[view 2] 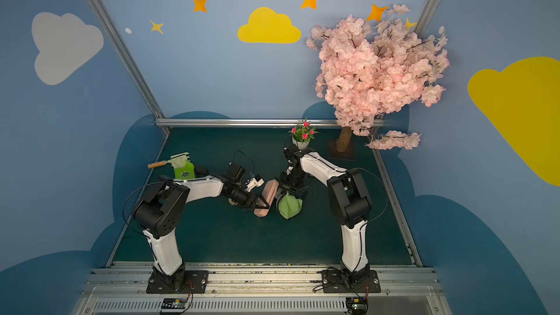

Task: Wipe the eyeglass case
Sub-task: Wipe the dirt from the eyeglass case.

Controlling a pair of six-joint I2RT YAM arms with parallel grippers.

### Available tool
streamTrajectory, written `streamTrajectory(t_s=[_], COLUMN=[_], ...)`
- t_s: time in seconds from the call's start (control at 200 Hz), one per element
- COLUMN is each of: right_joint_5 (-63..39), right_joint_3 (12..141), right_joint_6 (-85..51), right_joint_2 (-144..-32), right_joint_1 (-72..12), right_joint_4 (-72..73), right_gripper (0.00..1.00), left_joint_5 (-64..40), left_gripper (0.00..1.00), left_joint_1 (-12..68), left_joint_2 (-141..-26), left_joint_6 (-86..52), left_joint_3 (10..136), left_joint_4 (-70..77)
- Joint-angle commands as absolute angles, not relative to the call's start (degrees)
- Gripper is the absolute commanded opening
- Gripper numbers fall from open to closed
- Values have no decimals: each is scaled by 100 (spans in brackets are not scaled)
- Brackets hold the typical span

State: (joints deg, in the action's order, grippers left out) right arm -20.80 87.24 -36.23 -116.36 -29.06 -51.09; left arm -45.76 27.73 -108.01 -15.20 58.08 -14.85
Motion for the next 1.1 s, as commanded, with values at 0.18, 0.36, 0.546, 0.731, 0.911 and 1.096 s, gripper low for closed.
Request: streamTrajectory(t_s=[0.18, 0.36, 0.546, 0.731, 0.911, 1.096], right_joint_5=[-3683, -5140, -5768, -6019, -5626, -4590], right_joint_3=[8642, 7352, 6205, 6016, 6520, 7609], right_joint_6=[-4387, -5195, -5476, -5733, -5843, -5582], right_joint_2=[-12228, -11899, -10921, -10627, -10805, -11213], right_joint_1=[-2972, -3305, -3750, -4179, -3263, -2617], right_joint_4=[-3676, -2124, -1538, -1173, -992, -1550], right_gripper=[0, 0, 0, 0, 0, 0], left_joint_5=[-5152, -5473, -5816, -5898, -5862, -6058], left_gripper=[3, 3, 3, 3, 3, 3], left_joint_1=[2910, 2808, 2755, 2725, 2784, 2917], left_joint_2=[-11266, -11614, -11748, -11764, -11726, -11726], left_joint_6=[-1755, -2008, -2313, -2378, -2356, -2364], left_joint_3=[5924, 6073, 6069, 6148, 6020, 5955], left_joint_4=[-1057, -920, -524, -483, -470, -440])
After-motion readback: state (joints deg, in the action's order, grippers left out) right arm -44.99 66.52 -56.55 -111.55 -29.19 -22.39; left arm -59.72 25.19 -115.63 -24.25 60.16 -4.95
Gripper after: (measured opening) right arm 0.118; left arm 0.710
